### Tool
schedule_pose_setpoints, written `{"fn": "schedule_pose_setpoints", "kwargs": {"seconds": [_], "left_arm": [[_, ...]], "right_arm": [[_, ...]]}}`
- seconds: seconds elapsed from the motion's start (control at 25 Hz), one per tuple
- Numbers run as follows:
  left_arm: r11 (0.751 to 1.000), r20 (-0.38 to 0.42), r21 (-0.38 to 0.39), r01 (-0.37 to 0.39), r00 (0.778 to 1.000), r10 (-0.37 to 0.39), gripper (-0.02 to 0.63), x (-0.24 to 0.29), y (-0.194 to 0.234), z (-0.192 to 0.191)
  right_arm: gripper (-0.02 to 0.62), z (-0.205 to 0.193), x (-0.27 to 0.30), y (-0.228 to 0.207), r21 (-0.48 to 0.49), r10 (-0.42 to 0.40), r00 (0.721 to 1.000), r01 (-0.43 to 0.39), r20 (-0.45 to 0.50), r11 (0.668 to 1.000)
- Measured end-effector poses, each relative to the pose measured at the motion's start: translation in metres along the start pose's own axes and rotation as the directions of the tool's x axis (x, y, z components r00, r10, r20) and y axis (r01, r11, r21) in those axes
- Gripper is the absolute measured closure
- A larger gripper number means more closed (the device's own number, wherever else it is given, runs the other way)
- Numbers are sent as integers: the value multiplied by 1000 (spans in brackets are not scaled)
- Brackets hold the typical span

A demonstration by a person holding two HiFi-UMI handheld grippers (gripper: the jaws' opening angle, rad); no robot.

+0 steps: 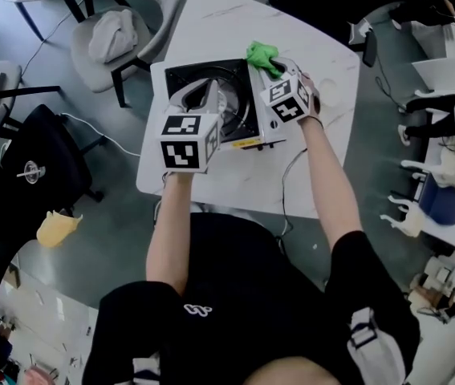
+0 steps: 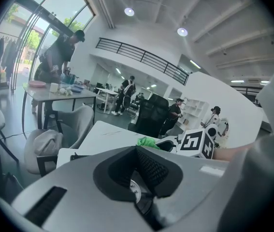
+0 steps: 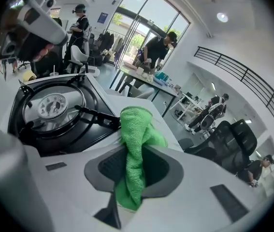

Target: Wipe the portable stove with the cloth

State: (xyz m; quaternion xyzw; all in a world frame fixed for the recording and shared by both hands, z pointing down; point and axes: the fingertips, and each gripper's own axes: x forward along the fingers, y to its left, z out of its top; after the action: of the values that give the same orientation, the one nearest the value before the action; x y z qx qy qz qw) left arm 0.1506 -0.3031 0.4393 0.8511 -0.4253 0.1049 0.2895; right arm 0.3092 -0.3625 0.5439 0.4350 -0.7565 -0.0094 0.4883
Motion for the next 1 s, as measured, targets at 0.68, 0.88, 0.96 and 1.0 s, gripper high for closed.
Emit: {"fn": "schedule_pose_setpoints", "kwargs": {"seconds": [0.68,0.88,0.96,1.0], "left_arm": [[1000,-13,-14,11,1000,-11,611,-3,-37,-31],[999,-16,-50,-12,1000,11,611,-2,-33,-43],[998,-14,-58,-22,1000,22,611,-5,-32,-46],[998,-12,-61,-27,1000,27,611,-7,-33,-48]], "right_arm": [[529,-40,-52,42,95,59,996,-64,60,993],[529,-48,-65,52,110,73,996,-79,60,991],[529,-53,-71,57,122,73,995,-80,63,989],[529,-55,-74,59,132,71,995,-79,66,988]]}}
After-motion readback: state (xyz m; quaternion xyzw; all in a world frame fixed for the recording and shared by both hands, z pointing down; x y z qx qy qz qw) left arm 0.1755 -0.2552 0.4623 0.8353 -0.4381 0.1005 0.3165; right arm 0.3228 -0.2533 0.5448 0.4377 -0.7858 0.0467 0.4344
